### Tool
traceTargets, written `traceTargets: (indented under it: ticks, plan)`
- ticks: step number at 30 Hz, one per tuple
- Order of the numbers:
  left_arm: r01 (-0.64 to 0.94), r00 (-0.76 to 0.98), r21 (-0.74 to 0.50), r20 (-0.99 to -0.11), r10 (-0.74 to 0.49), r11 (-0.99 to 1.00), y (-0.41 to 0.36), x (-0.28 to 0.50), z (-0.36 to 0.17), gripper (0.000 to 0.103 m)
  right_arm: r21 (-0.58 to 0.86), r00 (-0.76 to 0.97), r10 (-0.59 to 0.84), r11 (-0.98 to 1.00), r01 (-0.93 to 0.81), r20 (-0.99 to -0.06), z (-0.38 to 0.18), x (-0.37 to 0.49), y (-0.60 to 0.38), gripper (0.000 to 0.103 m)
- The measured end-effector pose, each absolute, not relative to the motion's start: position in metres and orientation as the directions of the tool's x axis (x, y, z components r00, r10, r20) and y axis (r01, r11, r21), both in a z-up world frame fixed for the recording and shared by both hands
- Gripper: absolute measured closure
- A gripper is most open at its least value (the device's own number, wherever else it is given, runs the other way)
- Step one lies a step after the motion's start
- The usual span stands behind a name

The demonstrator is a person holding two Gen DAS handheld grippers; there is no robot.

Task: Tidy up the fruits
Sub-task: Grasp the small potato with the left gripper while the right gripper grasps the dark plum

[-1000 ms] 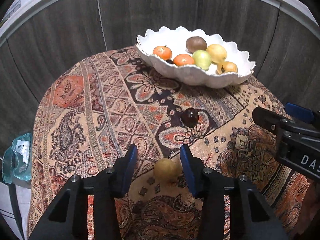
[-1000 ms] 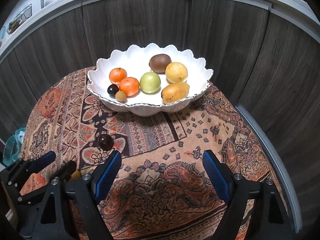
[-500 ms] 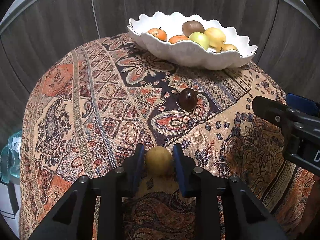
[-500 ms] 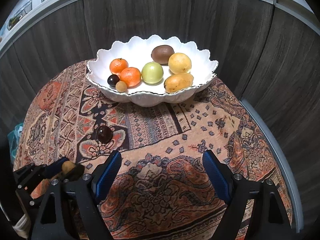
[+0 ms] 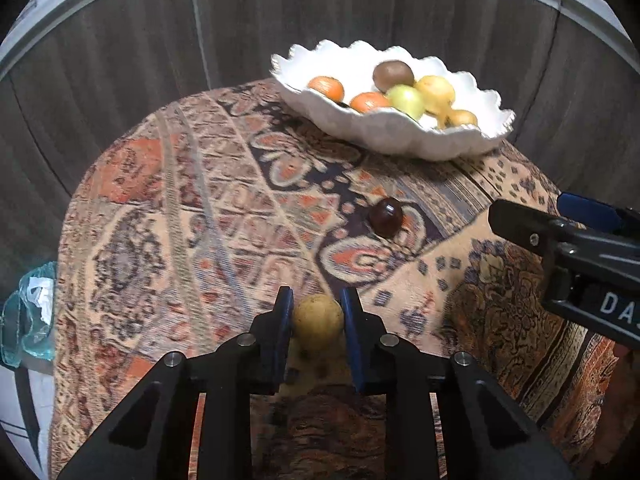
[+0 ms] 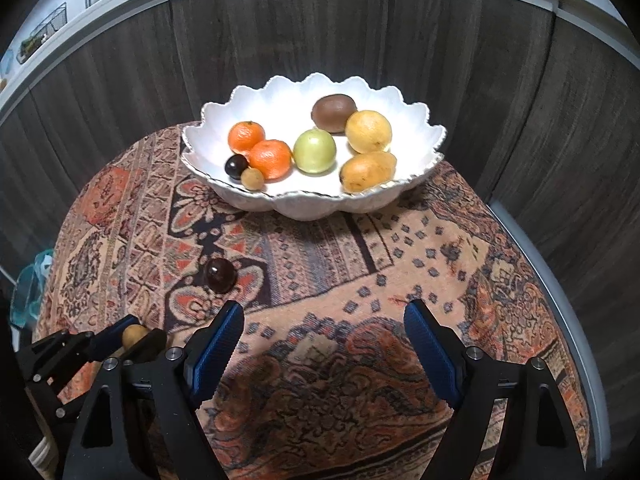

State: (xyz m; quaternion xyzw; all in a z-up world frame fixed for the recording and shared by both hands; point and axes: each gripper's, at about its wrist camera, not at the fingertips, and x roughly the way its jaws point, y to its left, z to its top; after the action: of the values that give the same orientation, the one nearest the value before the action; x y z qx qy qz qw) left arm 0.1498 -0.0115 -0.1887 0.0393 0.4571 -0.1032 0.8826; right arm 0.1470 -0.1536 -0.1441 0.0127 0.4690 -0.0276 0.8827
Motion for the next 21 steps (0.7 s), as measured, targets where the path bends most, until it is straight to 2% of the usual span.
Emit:
traceTargets:
  ticks: [7, 15, 21]
  plan:
    - [0.150, 0.591, -0.037, -0.798, -0.120, 0.988, 0.024, 0.160, -0.177, 0.078, 0.000, 0.570, 0.003, 1.000, -0.004, -0.821, -0.146, 0.163, -0.125, 0.024]
    - [0.087, 0.612, -0.031, -0.787, -0.078, 0.996, 0.053, 0.170, -0.176, 0.078, 0.012, 0.534, 0.037, 0.999, -0.051, -0.845, -0.164, 0.189, -0.098, 0.046]
    - [0.070, 0.607, -0.047, -0.790, -0.080, 0.996, 0.062, 0.175, -0.179, 0.078, 0.021, 0.498, 0.051, 0.998, -0.066, -0.866, -0.181, 0.203, -0.089, 0.055]
